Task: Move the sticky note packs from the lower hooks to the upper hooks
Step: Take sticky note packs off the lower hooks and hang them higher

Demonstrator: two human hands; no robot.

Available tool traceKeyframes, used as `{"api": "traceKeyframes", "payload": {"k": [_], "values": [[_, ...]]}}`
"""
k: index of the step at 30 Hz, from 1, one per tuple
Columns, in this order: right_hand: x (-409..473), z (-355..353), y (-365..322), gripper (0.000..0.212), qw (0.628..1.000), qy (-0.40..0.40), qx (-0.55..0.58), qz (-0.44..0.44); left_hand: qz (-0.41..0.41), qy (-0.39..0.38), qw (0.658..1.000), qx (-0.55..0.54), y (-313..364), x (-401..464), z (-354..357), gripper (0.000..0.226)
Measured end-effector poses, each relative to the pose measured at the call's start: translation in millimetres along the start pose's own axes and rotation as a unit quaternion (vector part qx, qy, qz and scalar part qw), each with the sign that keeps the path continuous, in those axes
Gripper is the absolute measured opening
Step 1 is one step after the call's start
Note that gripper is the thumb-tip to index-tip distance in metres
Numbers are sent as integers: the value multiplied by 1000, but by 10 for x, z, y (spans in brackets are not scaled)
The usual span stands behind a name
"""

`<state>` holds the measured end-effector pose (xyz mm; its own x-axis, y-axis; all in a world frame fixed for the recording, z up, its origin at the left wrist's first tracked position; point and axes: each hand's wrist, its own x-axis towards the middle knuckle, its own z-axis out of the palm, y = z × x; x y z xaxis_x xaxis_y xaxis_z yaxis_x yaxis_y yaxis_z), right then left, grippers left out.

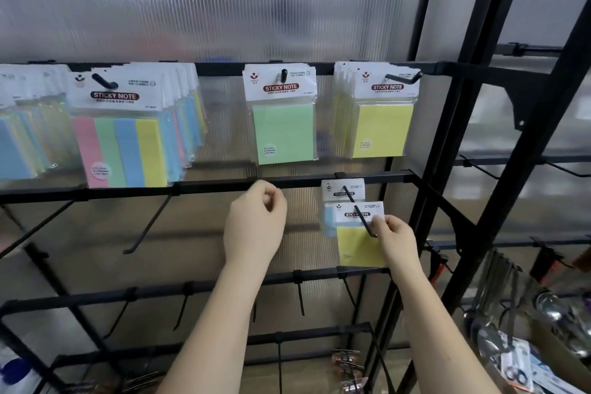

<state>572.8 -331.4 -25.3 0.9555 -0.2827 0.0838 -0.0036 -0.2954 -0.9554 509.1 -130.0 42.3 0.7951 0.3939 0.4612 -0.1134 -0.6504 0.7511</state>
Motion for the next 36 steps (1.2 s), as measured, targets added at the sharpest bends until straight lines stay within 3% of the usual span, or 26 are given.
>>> {"api": "traceKeyframes", "payload": {"k": [5,12,19,22,30,36], "values": [[-192,-167,-120,32,999,20,-33,-9,-17,-94,995,21,-42,-48,240,14],[-355,-506,-348,33,984,-35,-168,-46,-56,-186,980,45,-88,258,700,14],[-539,-814,-583,36,985,-12,-158,-61,-126,-298,945,37,-47,472,1250,31],[-596,-954,-670,35,987,10,-142,-73,-151,-283,947,24,-69,480,1412,28],[-602,-1180,-692,40,992,75,-81,-66,-164,-146,976,2,-66,226,1554,19],[-632,-1296,-695,31,993,91,-57,-51,-169,-151,973,36,-42,227,1564,19]]}}
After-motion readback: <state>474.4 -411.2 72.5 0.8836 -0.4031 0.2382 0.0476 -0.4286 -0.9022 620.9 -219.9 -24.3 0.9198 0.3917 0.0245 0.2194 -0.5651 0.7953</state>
